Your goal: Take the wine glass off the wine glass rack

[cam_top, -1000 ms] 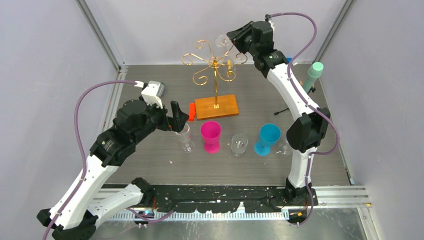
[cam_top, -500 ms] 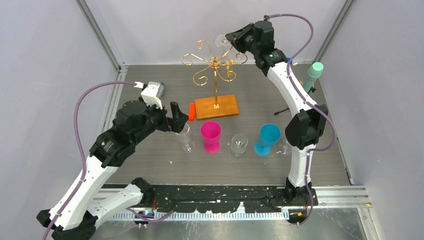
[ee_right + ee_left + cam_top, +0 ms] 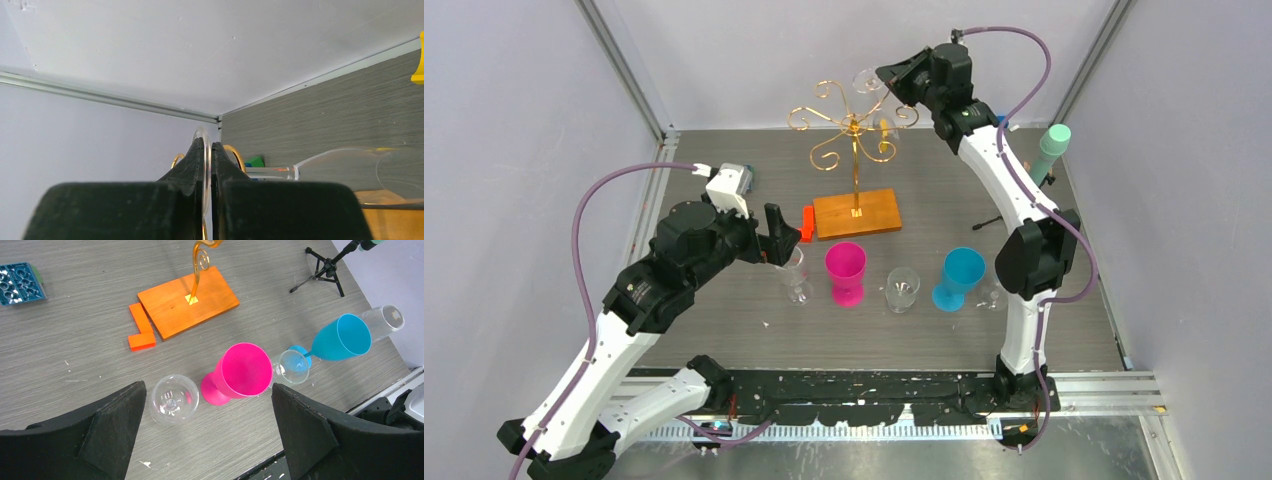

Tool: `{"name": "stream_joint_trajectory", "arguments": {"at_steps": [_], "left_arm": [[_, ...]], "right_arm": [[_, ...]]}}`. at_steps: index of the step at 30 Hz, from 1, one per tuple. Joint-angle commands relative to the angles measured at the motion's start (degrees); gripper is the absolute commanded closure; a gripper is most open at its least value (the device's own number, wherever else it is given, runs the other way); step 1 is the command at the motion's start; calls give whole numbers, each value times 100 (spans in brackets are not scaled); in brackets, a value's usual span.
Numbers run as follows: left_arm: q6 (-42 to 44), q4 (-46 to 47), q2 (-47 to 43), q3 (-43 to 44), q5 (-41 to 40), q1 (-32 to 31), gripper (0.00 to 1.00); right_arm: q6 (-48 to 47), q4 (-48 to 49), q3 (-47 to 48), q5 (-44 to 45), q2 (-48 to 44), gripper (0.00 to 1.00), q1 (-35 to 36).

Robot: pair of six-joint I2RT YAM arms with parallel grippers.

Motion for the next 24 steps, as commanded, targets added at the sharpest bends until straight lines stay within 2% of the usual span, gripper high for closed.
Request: {"name": "stream_joint_trajectory", "arguments": {"at_steps": [1,6,15,24], "left_arm": [[-30,120,-71,-16,-114,-30,0],[-32,160,-60,-25,-126,-29,0],[-38,167,-44,-3,-126,-31,0],[-41,156,-37,10,-144,-24,0]], "right_arm": [[-355,631,-247,124,-524,100,63],[-699,778,-487,131,-817,100,57],[-737,856,-523,213,-902,100,19],[-684,642,0,199,-553,100,-121]]}}
